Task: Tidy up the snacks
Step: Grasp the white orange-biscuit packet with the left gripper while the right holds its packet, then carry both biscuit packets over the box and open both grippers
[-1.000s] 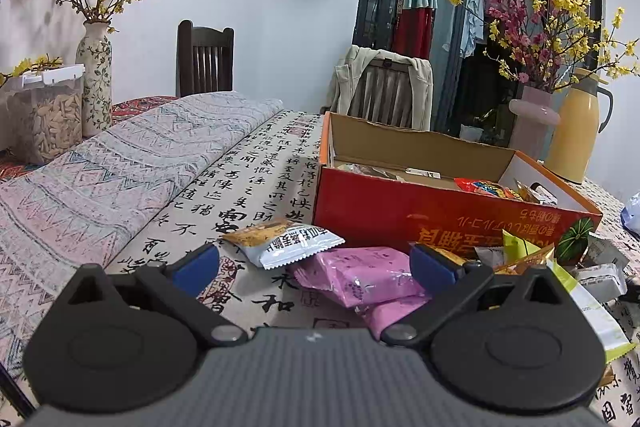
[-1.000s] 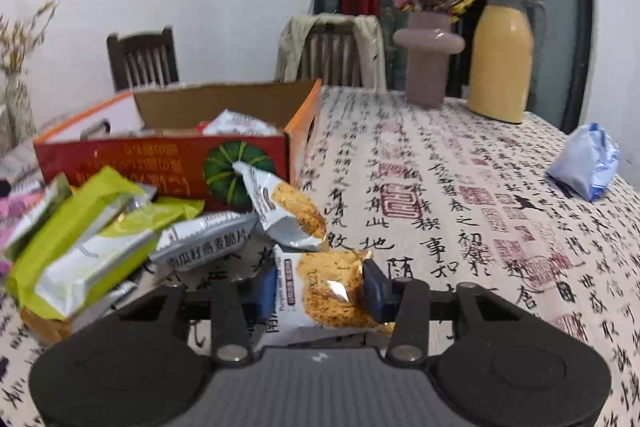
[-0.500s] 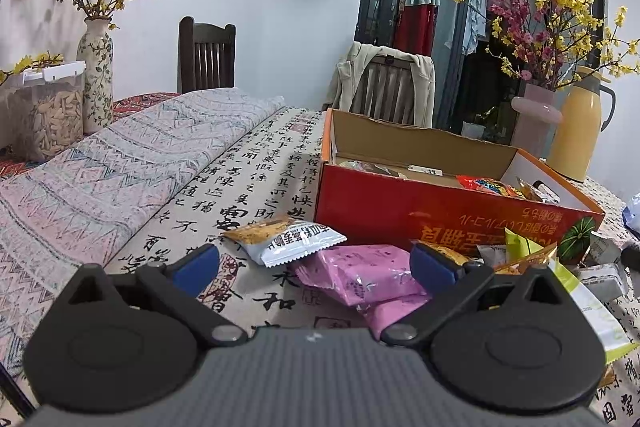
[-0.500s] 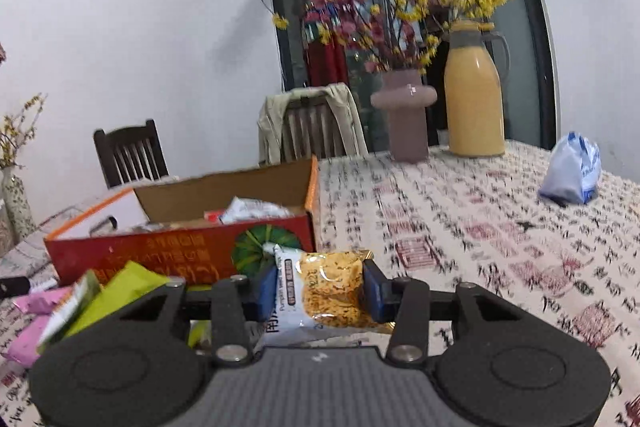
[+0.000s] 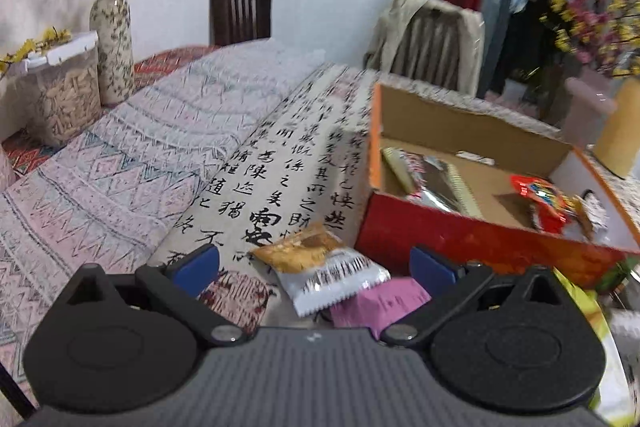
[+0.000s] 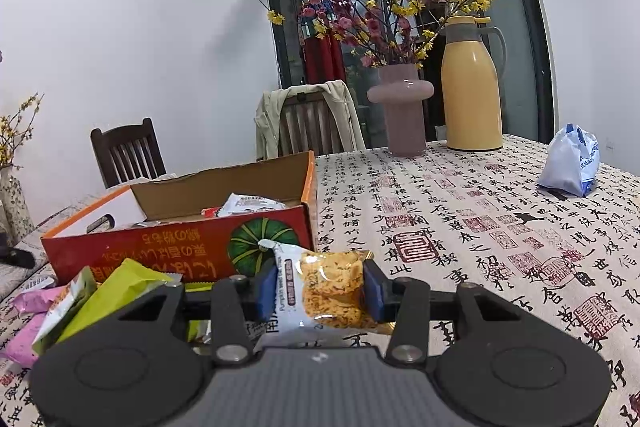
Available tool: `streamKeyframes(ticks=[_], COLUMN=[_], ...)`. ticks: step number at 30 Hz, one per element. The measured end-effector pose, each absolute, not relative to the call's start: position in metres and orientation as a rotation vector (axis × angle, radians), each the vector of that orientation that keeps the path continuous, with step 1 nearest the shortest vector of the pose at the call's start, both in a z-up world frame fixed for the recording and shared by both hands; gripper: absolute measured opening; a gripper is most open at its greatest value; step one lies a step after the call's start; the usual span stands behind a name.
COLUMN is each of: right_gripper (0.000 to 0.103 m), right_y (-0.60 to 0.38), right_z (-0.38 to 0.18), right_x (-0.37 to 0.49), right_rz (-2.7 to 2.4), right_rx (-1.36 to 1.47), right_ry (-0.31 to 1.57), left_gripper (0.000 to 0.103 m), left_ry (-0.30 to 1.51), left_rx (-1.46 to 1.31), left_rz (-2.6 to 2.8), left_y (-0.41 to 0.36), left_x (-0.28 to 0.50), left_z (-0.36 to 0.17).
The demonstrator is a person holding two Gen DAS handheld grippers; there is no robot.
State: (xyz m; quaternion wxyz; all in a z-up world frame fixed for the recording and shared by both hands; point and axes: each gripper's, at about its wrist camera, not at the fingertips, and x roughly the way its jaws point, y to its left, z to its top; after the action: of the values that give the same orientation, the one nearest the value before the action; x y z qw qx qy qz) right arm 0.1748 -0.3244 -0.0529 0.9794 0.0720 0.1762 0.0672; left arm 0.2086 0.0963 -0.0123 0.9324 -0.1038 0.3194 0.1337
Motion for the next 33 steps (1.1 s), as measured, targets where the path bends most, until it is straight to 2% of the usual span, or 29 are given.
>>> streamKeyframes(ticks=[4,8,10,12,15,19,20,33], right_gripper=[0.044,0.044,0.044,0.044,0.044,0.044,0.044,0.044], right_y=[-0.325,-0.326,-0.327,-0.327,-0.328,-0.329,-0.329,-0.328], right_z=[-0.053,-0.053,-0.054,-0.054,-0.054,-0.054,-0.054,-0.052], right_x=[0.174,0.172,0.171,0.171,0.170,0.170,0.170,0.166], right_rz=[0.140,0.148,0.153,0.158,0.162,0.166,0.166,0.173], right_rx=[0.152,0.157,0.160,0.163,0.165,0.167,0.167,0.167], right_ry=[0.350,0.345,0.343,0.341,0.338,0.337,0.337,0.307], left_gripper=[0.103,0.103,0.094,0.071,0.054,0.053,0.045,0.045], left_ry=[0.759,0.788,0.798,0.813,0.828,0.811,0.803,0.671], left_rx=[-0.225,-0.220,-0.221,-0.227,-0.243,-0.234,-0.227,-0.184], left_rz=[0.347,0.382,0.379,0.368,0.342,0.329,0.325,0.264], left_y=[0.099,0.097,0.096,0.097,0.100,0.104,0.105,0.109], left_x=[0.238,0.248,0.249,0.249,0.247,0.240,0.237,0.191], left_z=[-0.020,-0.025,-0.026,-0.027,-0.028,-0.027,-0.027,-0.017])
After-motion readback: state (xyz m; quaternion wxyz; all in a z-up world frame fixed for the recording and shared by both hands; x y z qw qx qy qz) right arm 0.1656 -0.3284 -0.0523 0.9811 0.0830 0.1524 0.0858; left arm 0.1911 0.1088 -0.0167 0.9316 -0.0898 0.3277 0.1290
